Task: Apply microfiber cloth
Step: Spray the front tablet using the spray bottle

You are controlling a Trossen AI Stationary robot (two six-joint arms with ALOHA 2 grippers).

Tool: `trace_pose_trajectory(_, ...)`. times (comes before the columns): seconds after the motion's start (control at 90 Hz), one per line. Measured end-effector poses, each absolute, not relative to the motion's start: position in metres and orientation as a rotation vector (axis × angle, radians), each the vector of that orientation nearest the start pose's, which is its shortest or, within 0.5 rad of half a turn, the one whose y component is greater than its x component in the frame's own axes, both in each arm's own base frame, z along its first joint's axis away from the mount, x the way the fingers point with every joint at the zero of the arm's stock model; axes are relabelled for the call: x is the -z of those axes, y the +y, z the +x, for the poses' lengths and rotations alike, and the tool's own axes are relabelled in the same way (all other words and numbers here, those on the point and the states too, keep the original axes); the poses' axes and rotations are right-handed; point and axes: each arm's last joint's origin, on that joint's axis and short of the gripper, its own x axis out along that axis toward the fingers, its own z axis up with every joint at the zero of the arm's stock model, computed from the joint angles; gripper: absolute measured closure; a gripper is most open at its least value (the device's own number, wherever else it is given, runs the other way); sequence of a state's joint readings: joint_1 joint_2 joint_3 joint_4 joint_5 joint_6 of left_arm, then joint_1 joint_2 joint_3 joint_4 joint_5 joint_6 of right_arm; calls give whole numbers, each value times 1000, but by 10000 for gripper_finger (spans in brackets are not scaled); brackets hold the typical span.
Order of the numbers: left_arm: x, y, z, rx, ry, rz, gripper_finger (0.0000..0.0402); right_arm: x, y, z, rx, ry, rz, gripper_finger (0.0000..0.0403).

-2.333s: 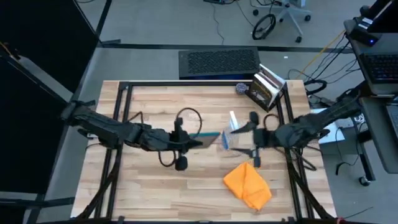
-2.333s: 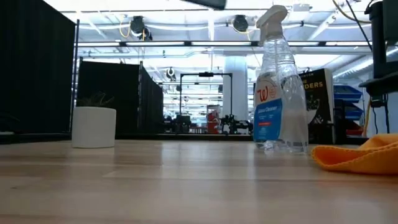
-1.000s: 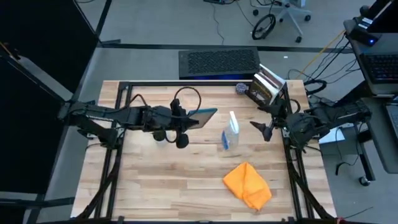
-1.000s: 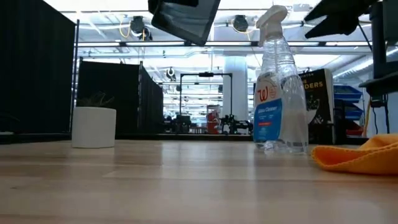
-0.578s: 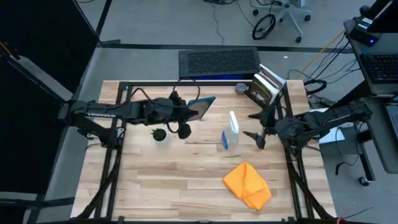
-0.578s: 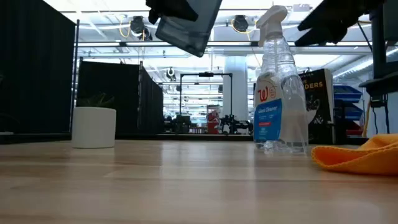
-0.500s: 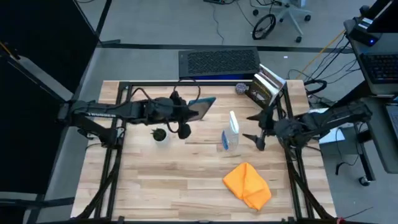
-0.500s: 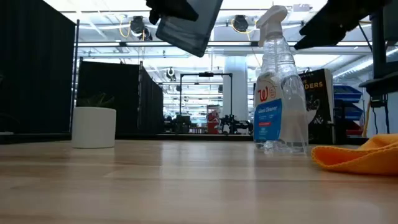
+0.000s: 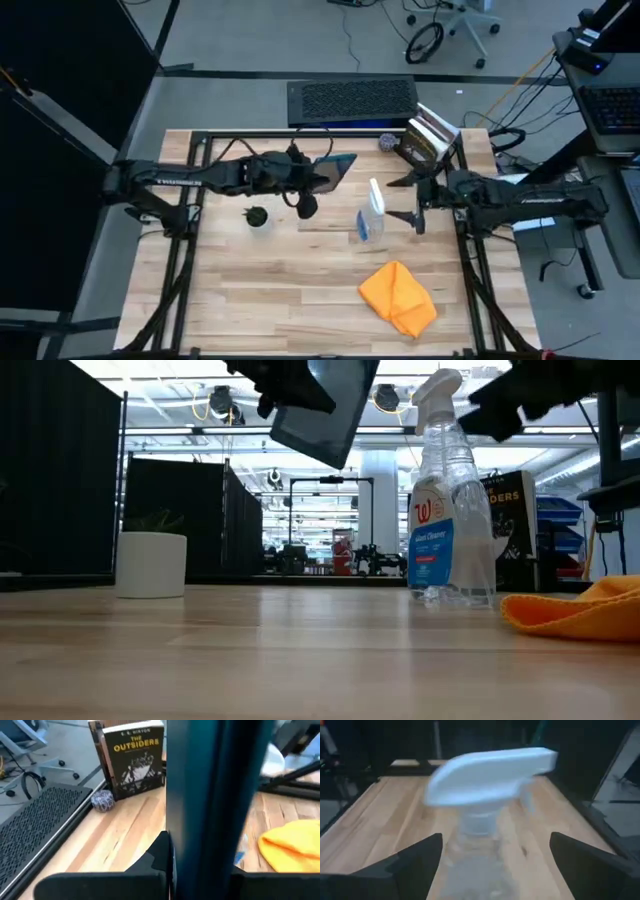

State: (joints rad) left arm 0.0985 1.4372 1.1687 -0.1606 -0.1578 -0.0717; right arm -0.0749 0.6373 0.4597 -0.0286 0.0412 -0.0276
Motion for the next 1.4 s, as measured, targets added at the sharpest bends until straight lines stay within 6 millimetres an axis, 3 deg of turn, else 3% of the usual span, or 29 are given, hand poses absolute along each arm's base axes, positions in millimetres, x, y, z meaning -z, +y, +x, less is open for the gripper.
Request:
trace_pose_trajectory(0.256,-315,60,329,-258,376,-63,395,-245,-21,158,-8,155,27,51)
trace_pose_trajectory(0.4,-314,65,330,-245,371,-68,395,-248,-19,159,-100,121,62,51)
trace_pose_trajectory(0.8,-299,67,342,-194,398,-58,395,-241,-24,180,-59,117,5,51)
trace_pose_trajectory(1.222,-306,69,345,-192,313,-49,395,-231,-28,201,-72,96,-20,51)
trace_pose_trajectory(1.4,-295,69,355,-189,316,-64,395,-227,-28,204,-74,115,-15,51)
